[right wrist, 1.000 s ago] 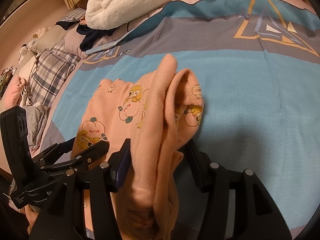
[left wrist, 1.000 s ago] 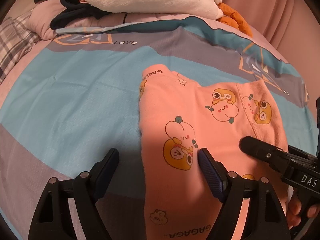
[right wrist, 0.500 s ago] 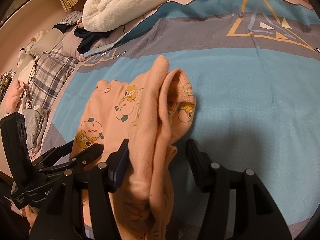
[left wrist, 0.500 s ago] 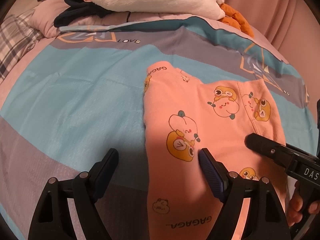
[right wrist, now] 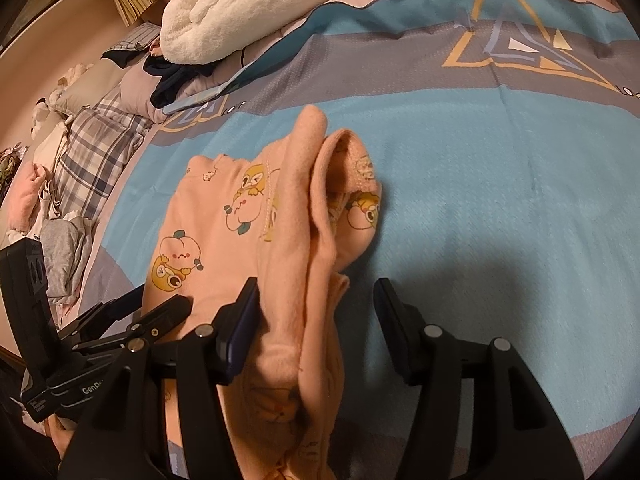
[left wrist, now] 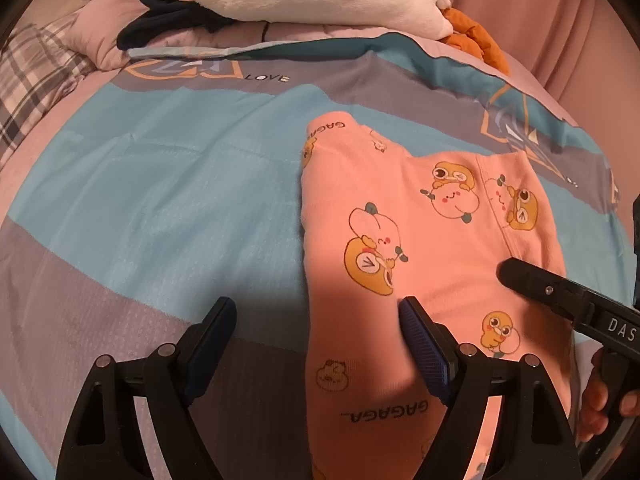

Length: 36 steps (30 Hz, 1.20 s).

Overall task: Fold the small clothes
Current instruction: 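Open the left tool and release the garment while the right tool keeps holding, then open the right tool and release the garment's folded edge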

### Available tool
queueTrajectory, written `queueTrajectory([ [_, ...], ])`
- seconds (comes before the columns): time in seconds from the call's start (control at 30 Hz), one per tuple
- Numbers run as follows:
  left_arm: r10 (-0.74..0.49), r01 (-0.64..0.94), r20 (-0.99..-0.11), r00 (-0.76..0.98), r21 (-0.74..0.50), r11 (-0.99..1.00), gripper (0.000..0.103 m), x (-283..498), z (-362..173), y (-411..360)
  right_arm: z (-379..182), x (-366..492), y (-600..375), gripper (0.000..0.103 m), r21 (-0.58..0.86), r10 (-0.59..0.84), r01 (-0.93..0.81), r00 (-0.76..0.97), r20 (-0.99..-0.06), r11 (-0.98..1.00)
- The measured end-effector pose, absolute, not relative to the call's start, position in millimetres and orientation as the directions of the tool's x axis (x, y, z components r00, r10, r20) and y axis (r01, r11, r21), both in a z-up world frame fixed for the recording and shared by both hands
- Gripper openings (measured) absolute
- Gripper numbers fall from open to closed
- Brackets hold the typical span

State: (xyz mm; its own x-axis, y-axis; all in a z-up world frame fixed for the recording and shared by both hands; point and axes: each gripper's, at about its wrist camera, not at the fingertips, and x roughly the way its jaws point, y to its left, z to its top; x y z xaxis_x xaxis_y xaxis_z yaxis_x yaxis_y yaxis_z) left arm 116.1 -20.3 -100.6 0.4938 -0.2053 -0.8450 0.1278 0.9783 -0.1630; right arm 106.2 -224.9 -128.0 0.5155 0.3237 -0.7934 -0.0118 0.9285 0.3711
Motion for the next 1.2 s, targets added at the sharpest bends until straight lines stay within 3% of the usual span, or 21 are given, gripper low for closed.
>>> queueTrajectory([
  [1.2, -0.177, 0.113, -0.853, 0.490, -0.139, 0.984, 0.083, 97.0, -95.2, -18.1, -123.5, 94.1, -225.0, 0.058, 0.341, 0.293, -0.002, 0.514, -0.806, 0.940],
])
